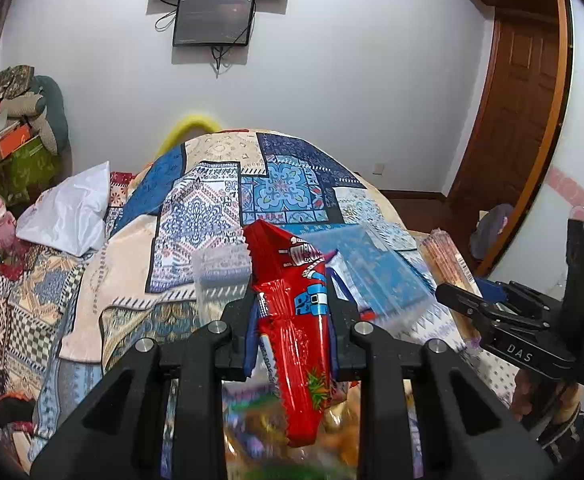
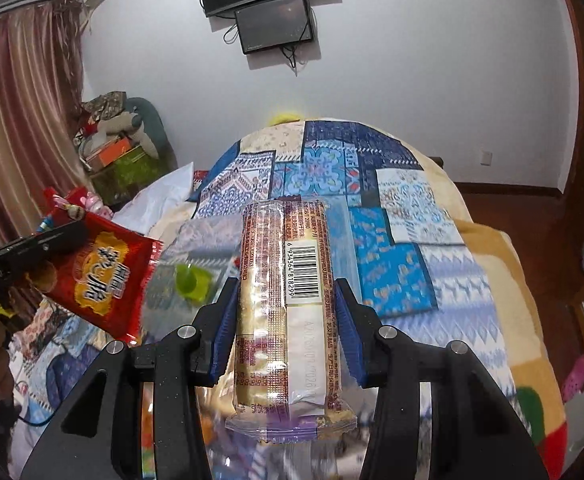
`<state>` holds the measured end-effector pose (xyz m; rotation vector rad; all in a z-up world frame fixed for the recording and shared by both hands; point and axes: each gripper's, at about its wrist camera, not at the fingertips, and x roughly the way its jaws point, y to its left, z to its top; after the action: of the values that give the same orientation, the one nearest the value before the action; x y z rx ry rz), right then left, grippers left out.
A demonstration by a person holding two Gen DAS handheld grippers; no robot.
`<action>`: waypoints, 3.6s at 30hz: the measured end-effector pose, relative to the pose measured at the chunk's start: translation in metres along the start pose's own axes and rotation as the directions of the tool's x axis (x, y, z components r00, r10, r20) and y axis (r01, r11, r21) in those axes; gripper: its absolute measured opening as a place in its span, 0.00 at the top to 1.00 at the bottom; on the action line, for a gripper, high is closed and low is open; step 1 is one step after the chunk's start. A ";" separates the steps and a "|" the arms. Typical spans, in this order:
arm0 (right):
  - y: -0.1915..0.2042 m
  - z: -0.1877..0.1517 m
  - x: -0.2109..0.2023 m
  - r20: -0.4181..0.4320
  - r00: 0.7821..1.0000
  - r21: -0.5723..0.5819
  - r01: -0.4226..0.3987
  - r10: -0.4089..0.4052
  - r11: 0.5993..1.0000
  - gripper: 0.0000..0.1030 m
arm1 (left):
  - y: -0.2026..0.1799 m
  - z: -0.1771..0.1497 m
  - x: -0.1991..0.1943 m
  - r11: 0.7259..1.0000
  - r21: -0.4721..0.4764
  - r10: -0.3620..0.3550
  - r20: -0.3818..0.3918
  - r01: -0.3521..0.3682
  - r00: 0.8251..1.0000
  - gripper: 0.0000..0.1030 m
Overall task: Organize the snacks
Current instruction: 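Grasp the red chip bag with the left tool while the right tool carries the wafer pack to the box, then grasp the rice-cake pack with the left tool while the right tool grasps the yellow-edged bag, then lower the rice-cake pack and yellow-edged bag into the clear box, release both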
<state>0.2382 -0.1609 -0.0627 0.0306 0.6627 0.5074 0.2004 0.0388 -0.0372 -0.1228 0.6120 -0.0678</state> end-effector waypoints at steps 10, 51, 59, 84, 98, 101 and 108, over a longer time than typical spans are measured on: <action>-0.009 0.021 0.057 -0.040 0.999 -0.008 0.005 -0.005 1.000 0.59 | 0.001 0.008 0.067 0.998 0.026 0.055 -0.025 -0.055 0.998 0.75; 0.010 -0.015 -0.038 -0.022 0.997 -0.096 0.075 -0.077 0.993 0.19 | 0.036 -0.060 -0.015 0.987 0.006 0.158 -0.148 -0.159 0.976 0.13; 0.002 -0.060 -0.042 -0.090 0.988 -0.067 0.120 -0.125 0.991 0.19 | 0.060 -0.105 -0.011 0.975 -0.050 0.199 -0.232 -0.216 0.952 0.13; -0.002 -0.127 -0.001 -0.273 0.955 -0.061 0.101 -0.114 0.993 0.43 | 0.086 -0.157 0.031 0.971 -0.138 0.141 -0.322 -0.194 0.936 0.60; -0.004 -0.110 -0.024 -0.223 0.972 -0.011 0.071 -0.072 0.997 0.52 | 0.074 -0.134 -0.007 0.977 -0.099 0.159 -0.234 -0.186 0.959 0.63; -0.003 -0.098 -0.033 -0.181 0.980 -0.017 0.076 -0.078 0.997 0.52 | 0.069 -0.118 -0.016 0.981 -0.096 0.147 -0.192 -0.168 0.970 0.63; 0.003 -0.058 -0.044 -0.070 0.996 -0.024 0.062 -0.063 0.998 0.52 | 0.046 -0.073 -0.021 0.991 -0.070 0.102 -0.106 -0.110 0.989 0.63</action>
<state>0.1726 -0.1861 -0.0827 -0.0285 0.7251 0.4570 0.1421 0.0793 -0.0908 -0.1608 0.7224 0.0529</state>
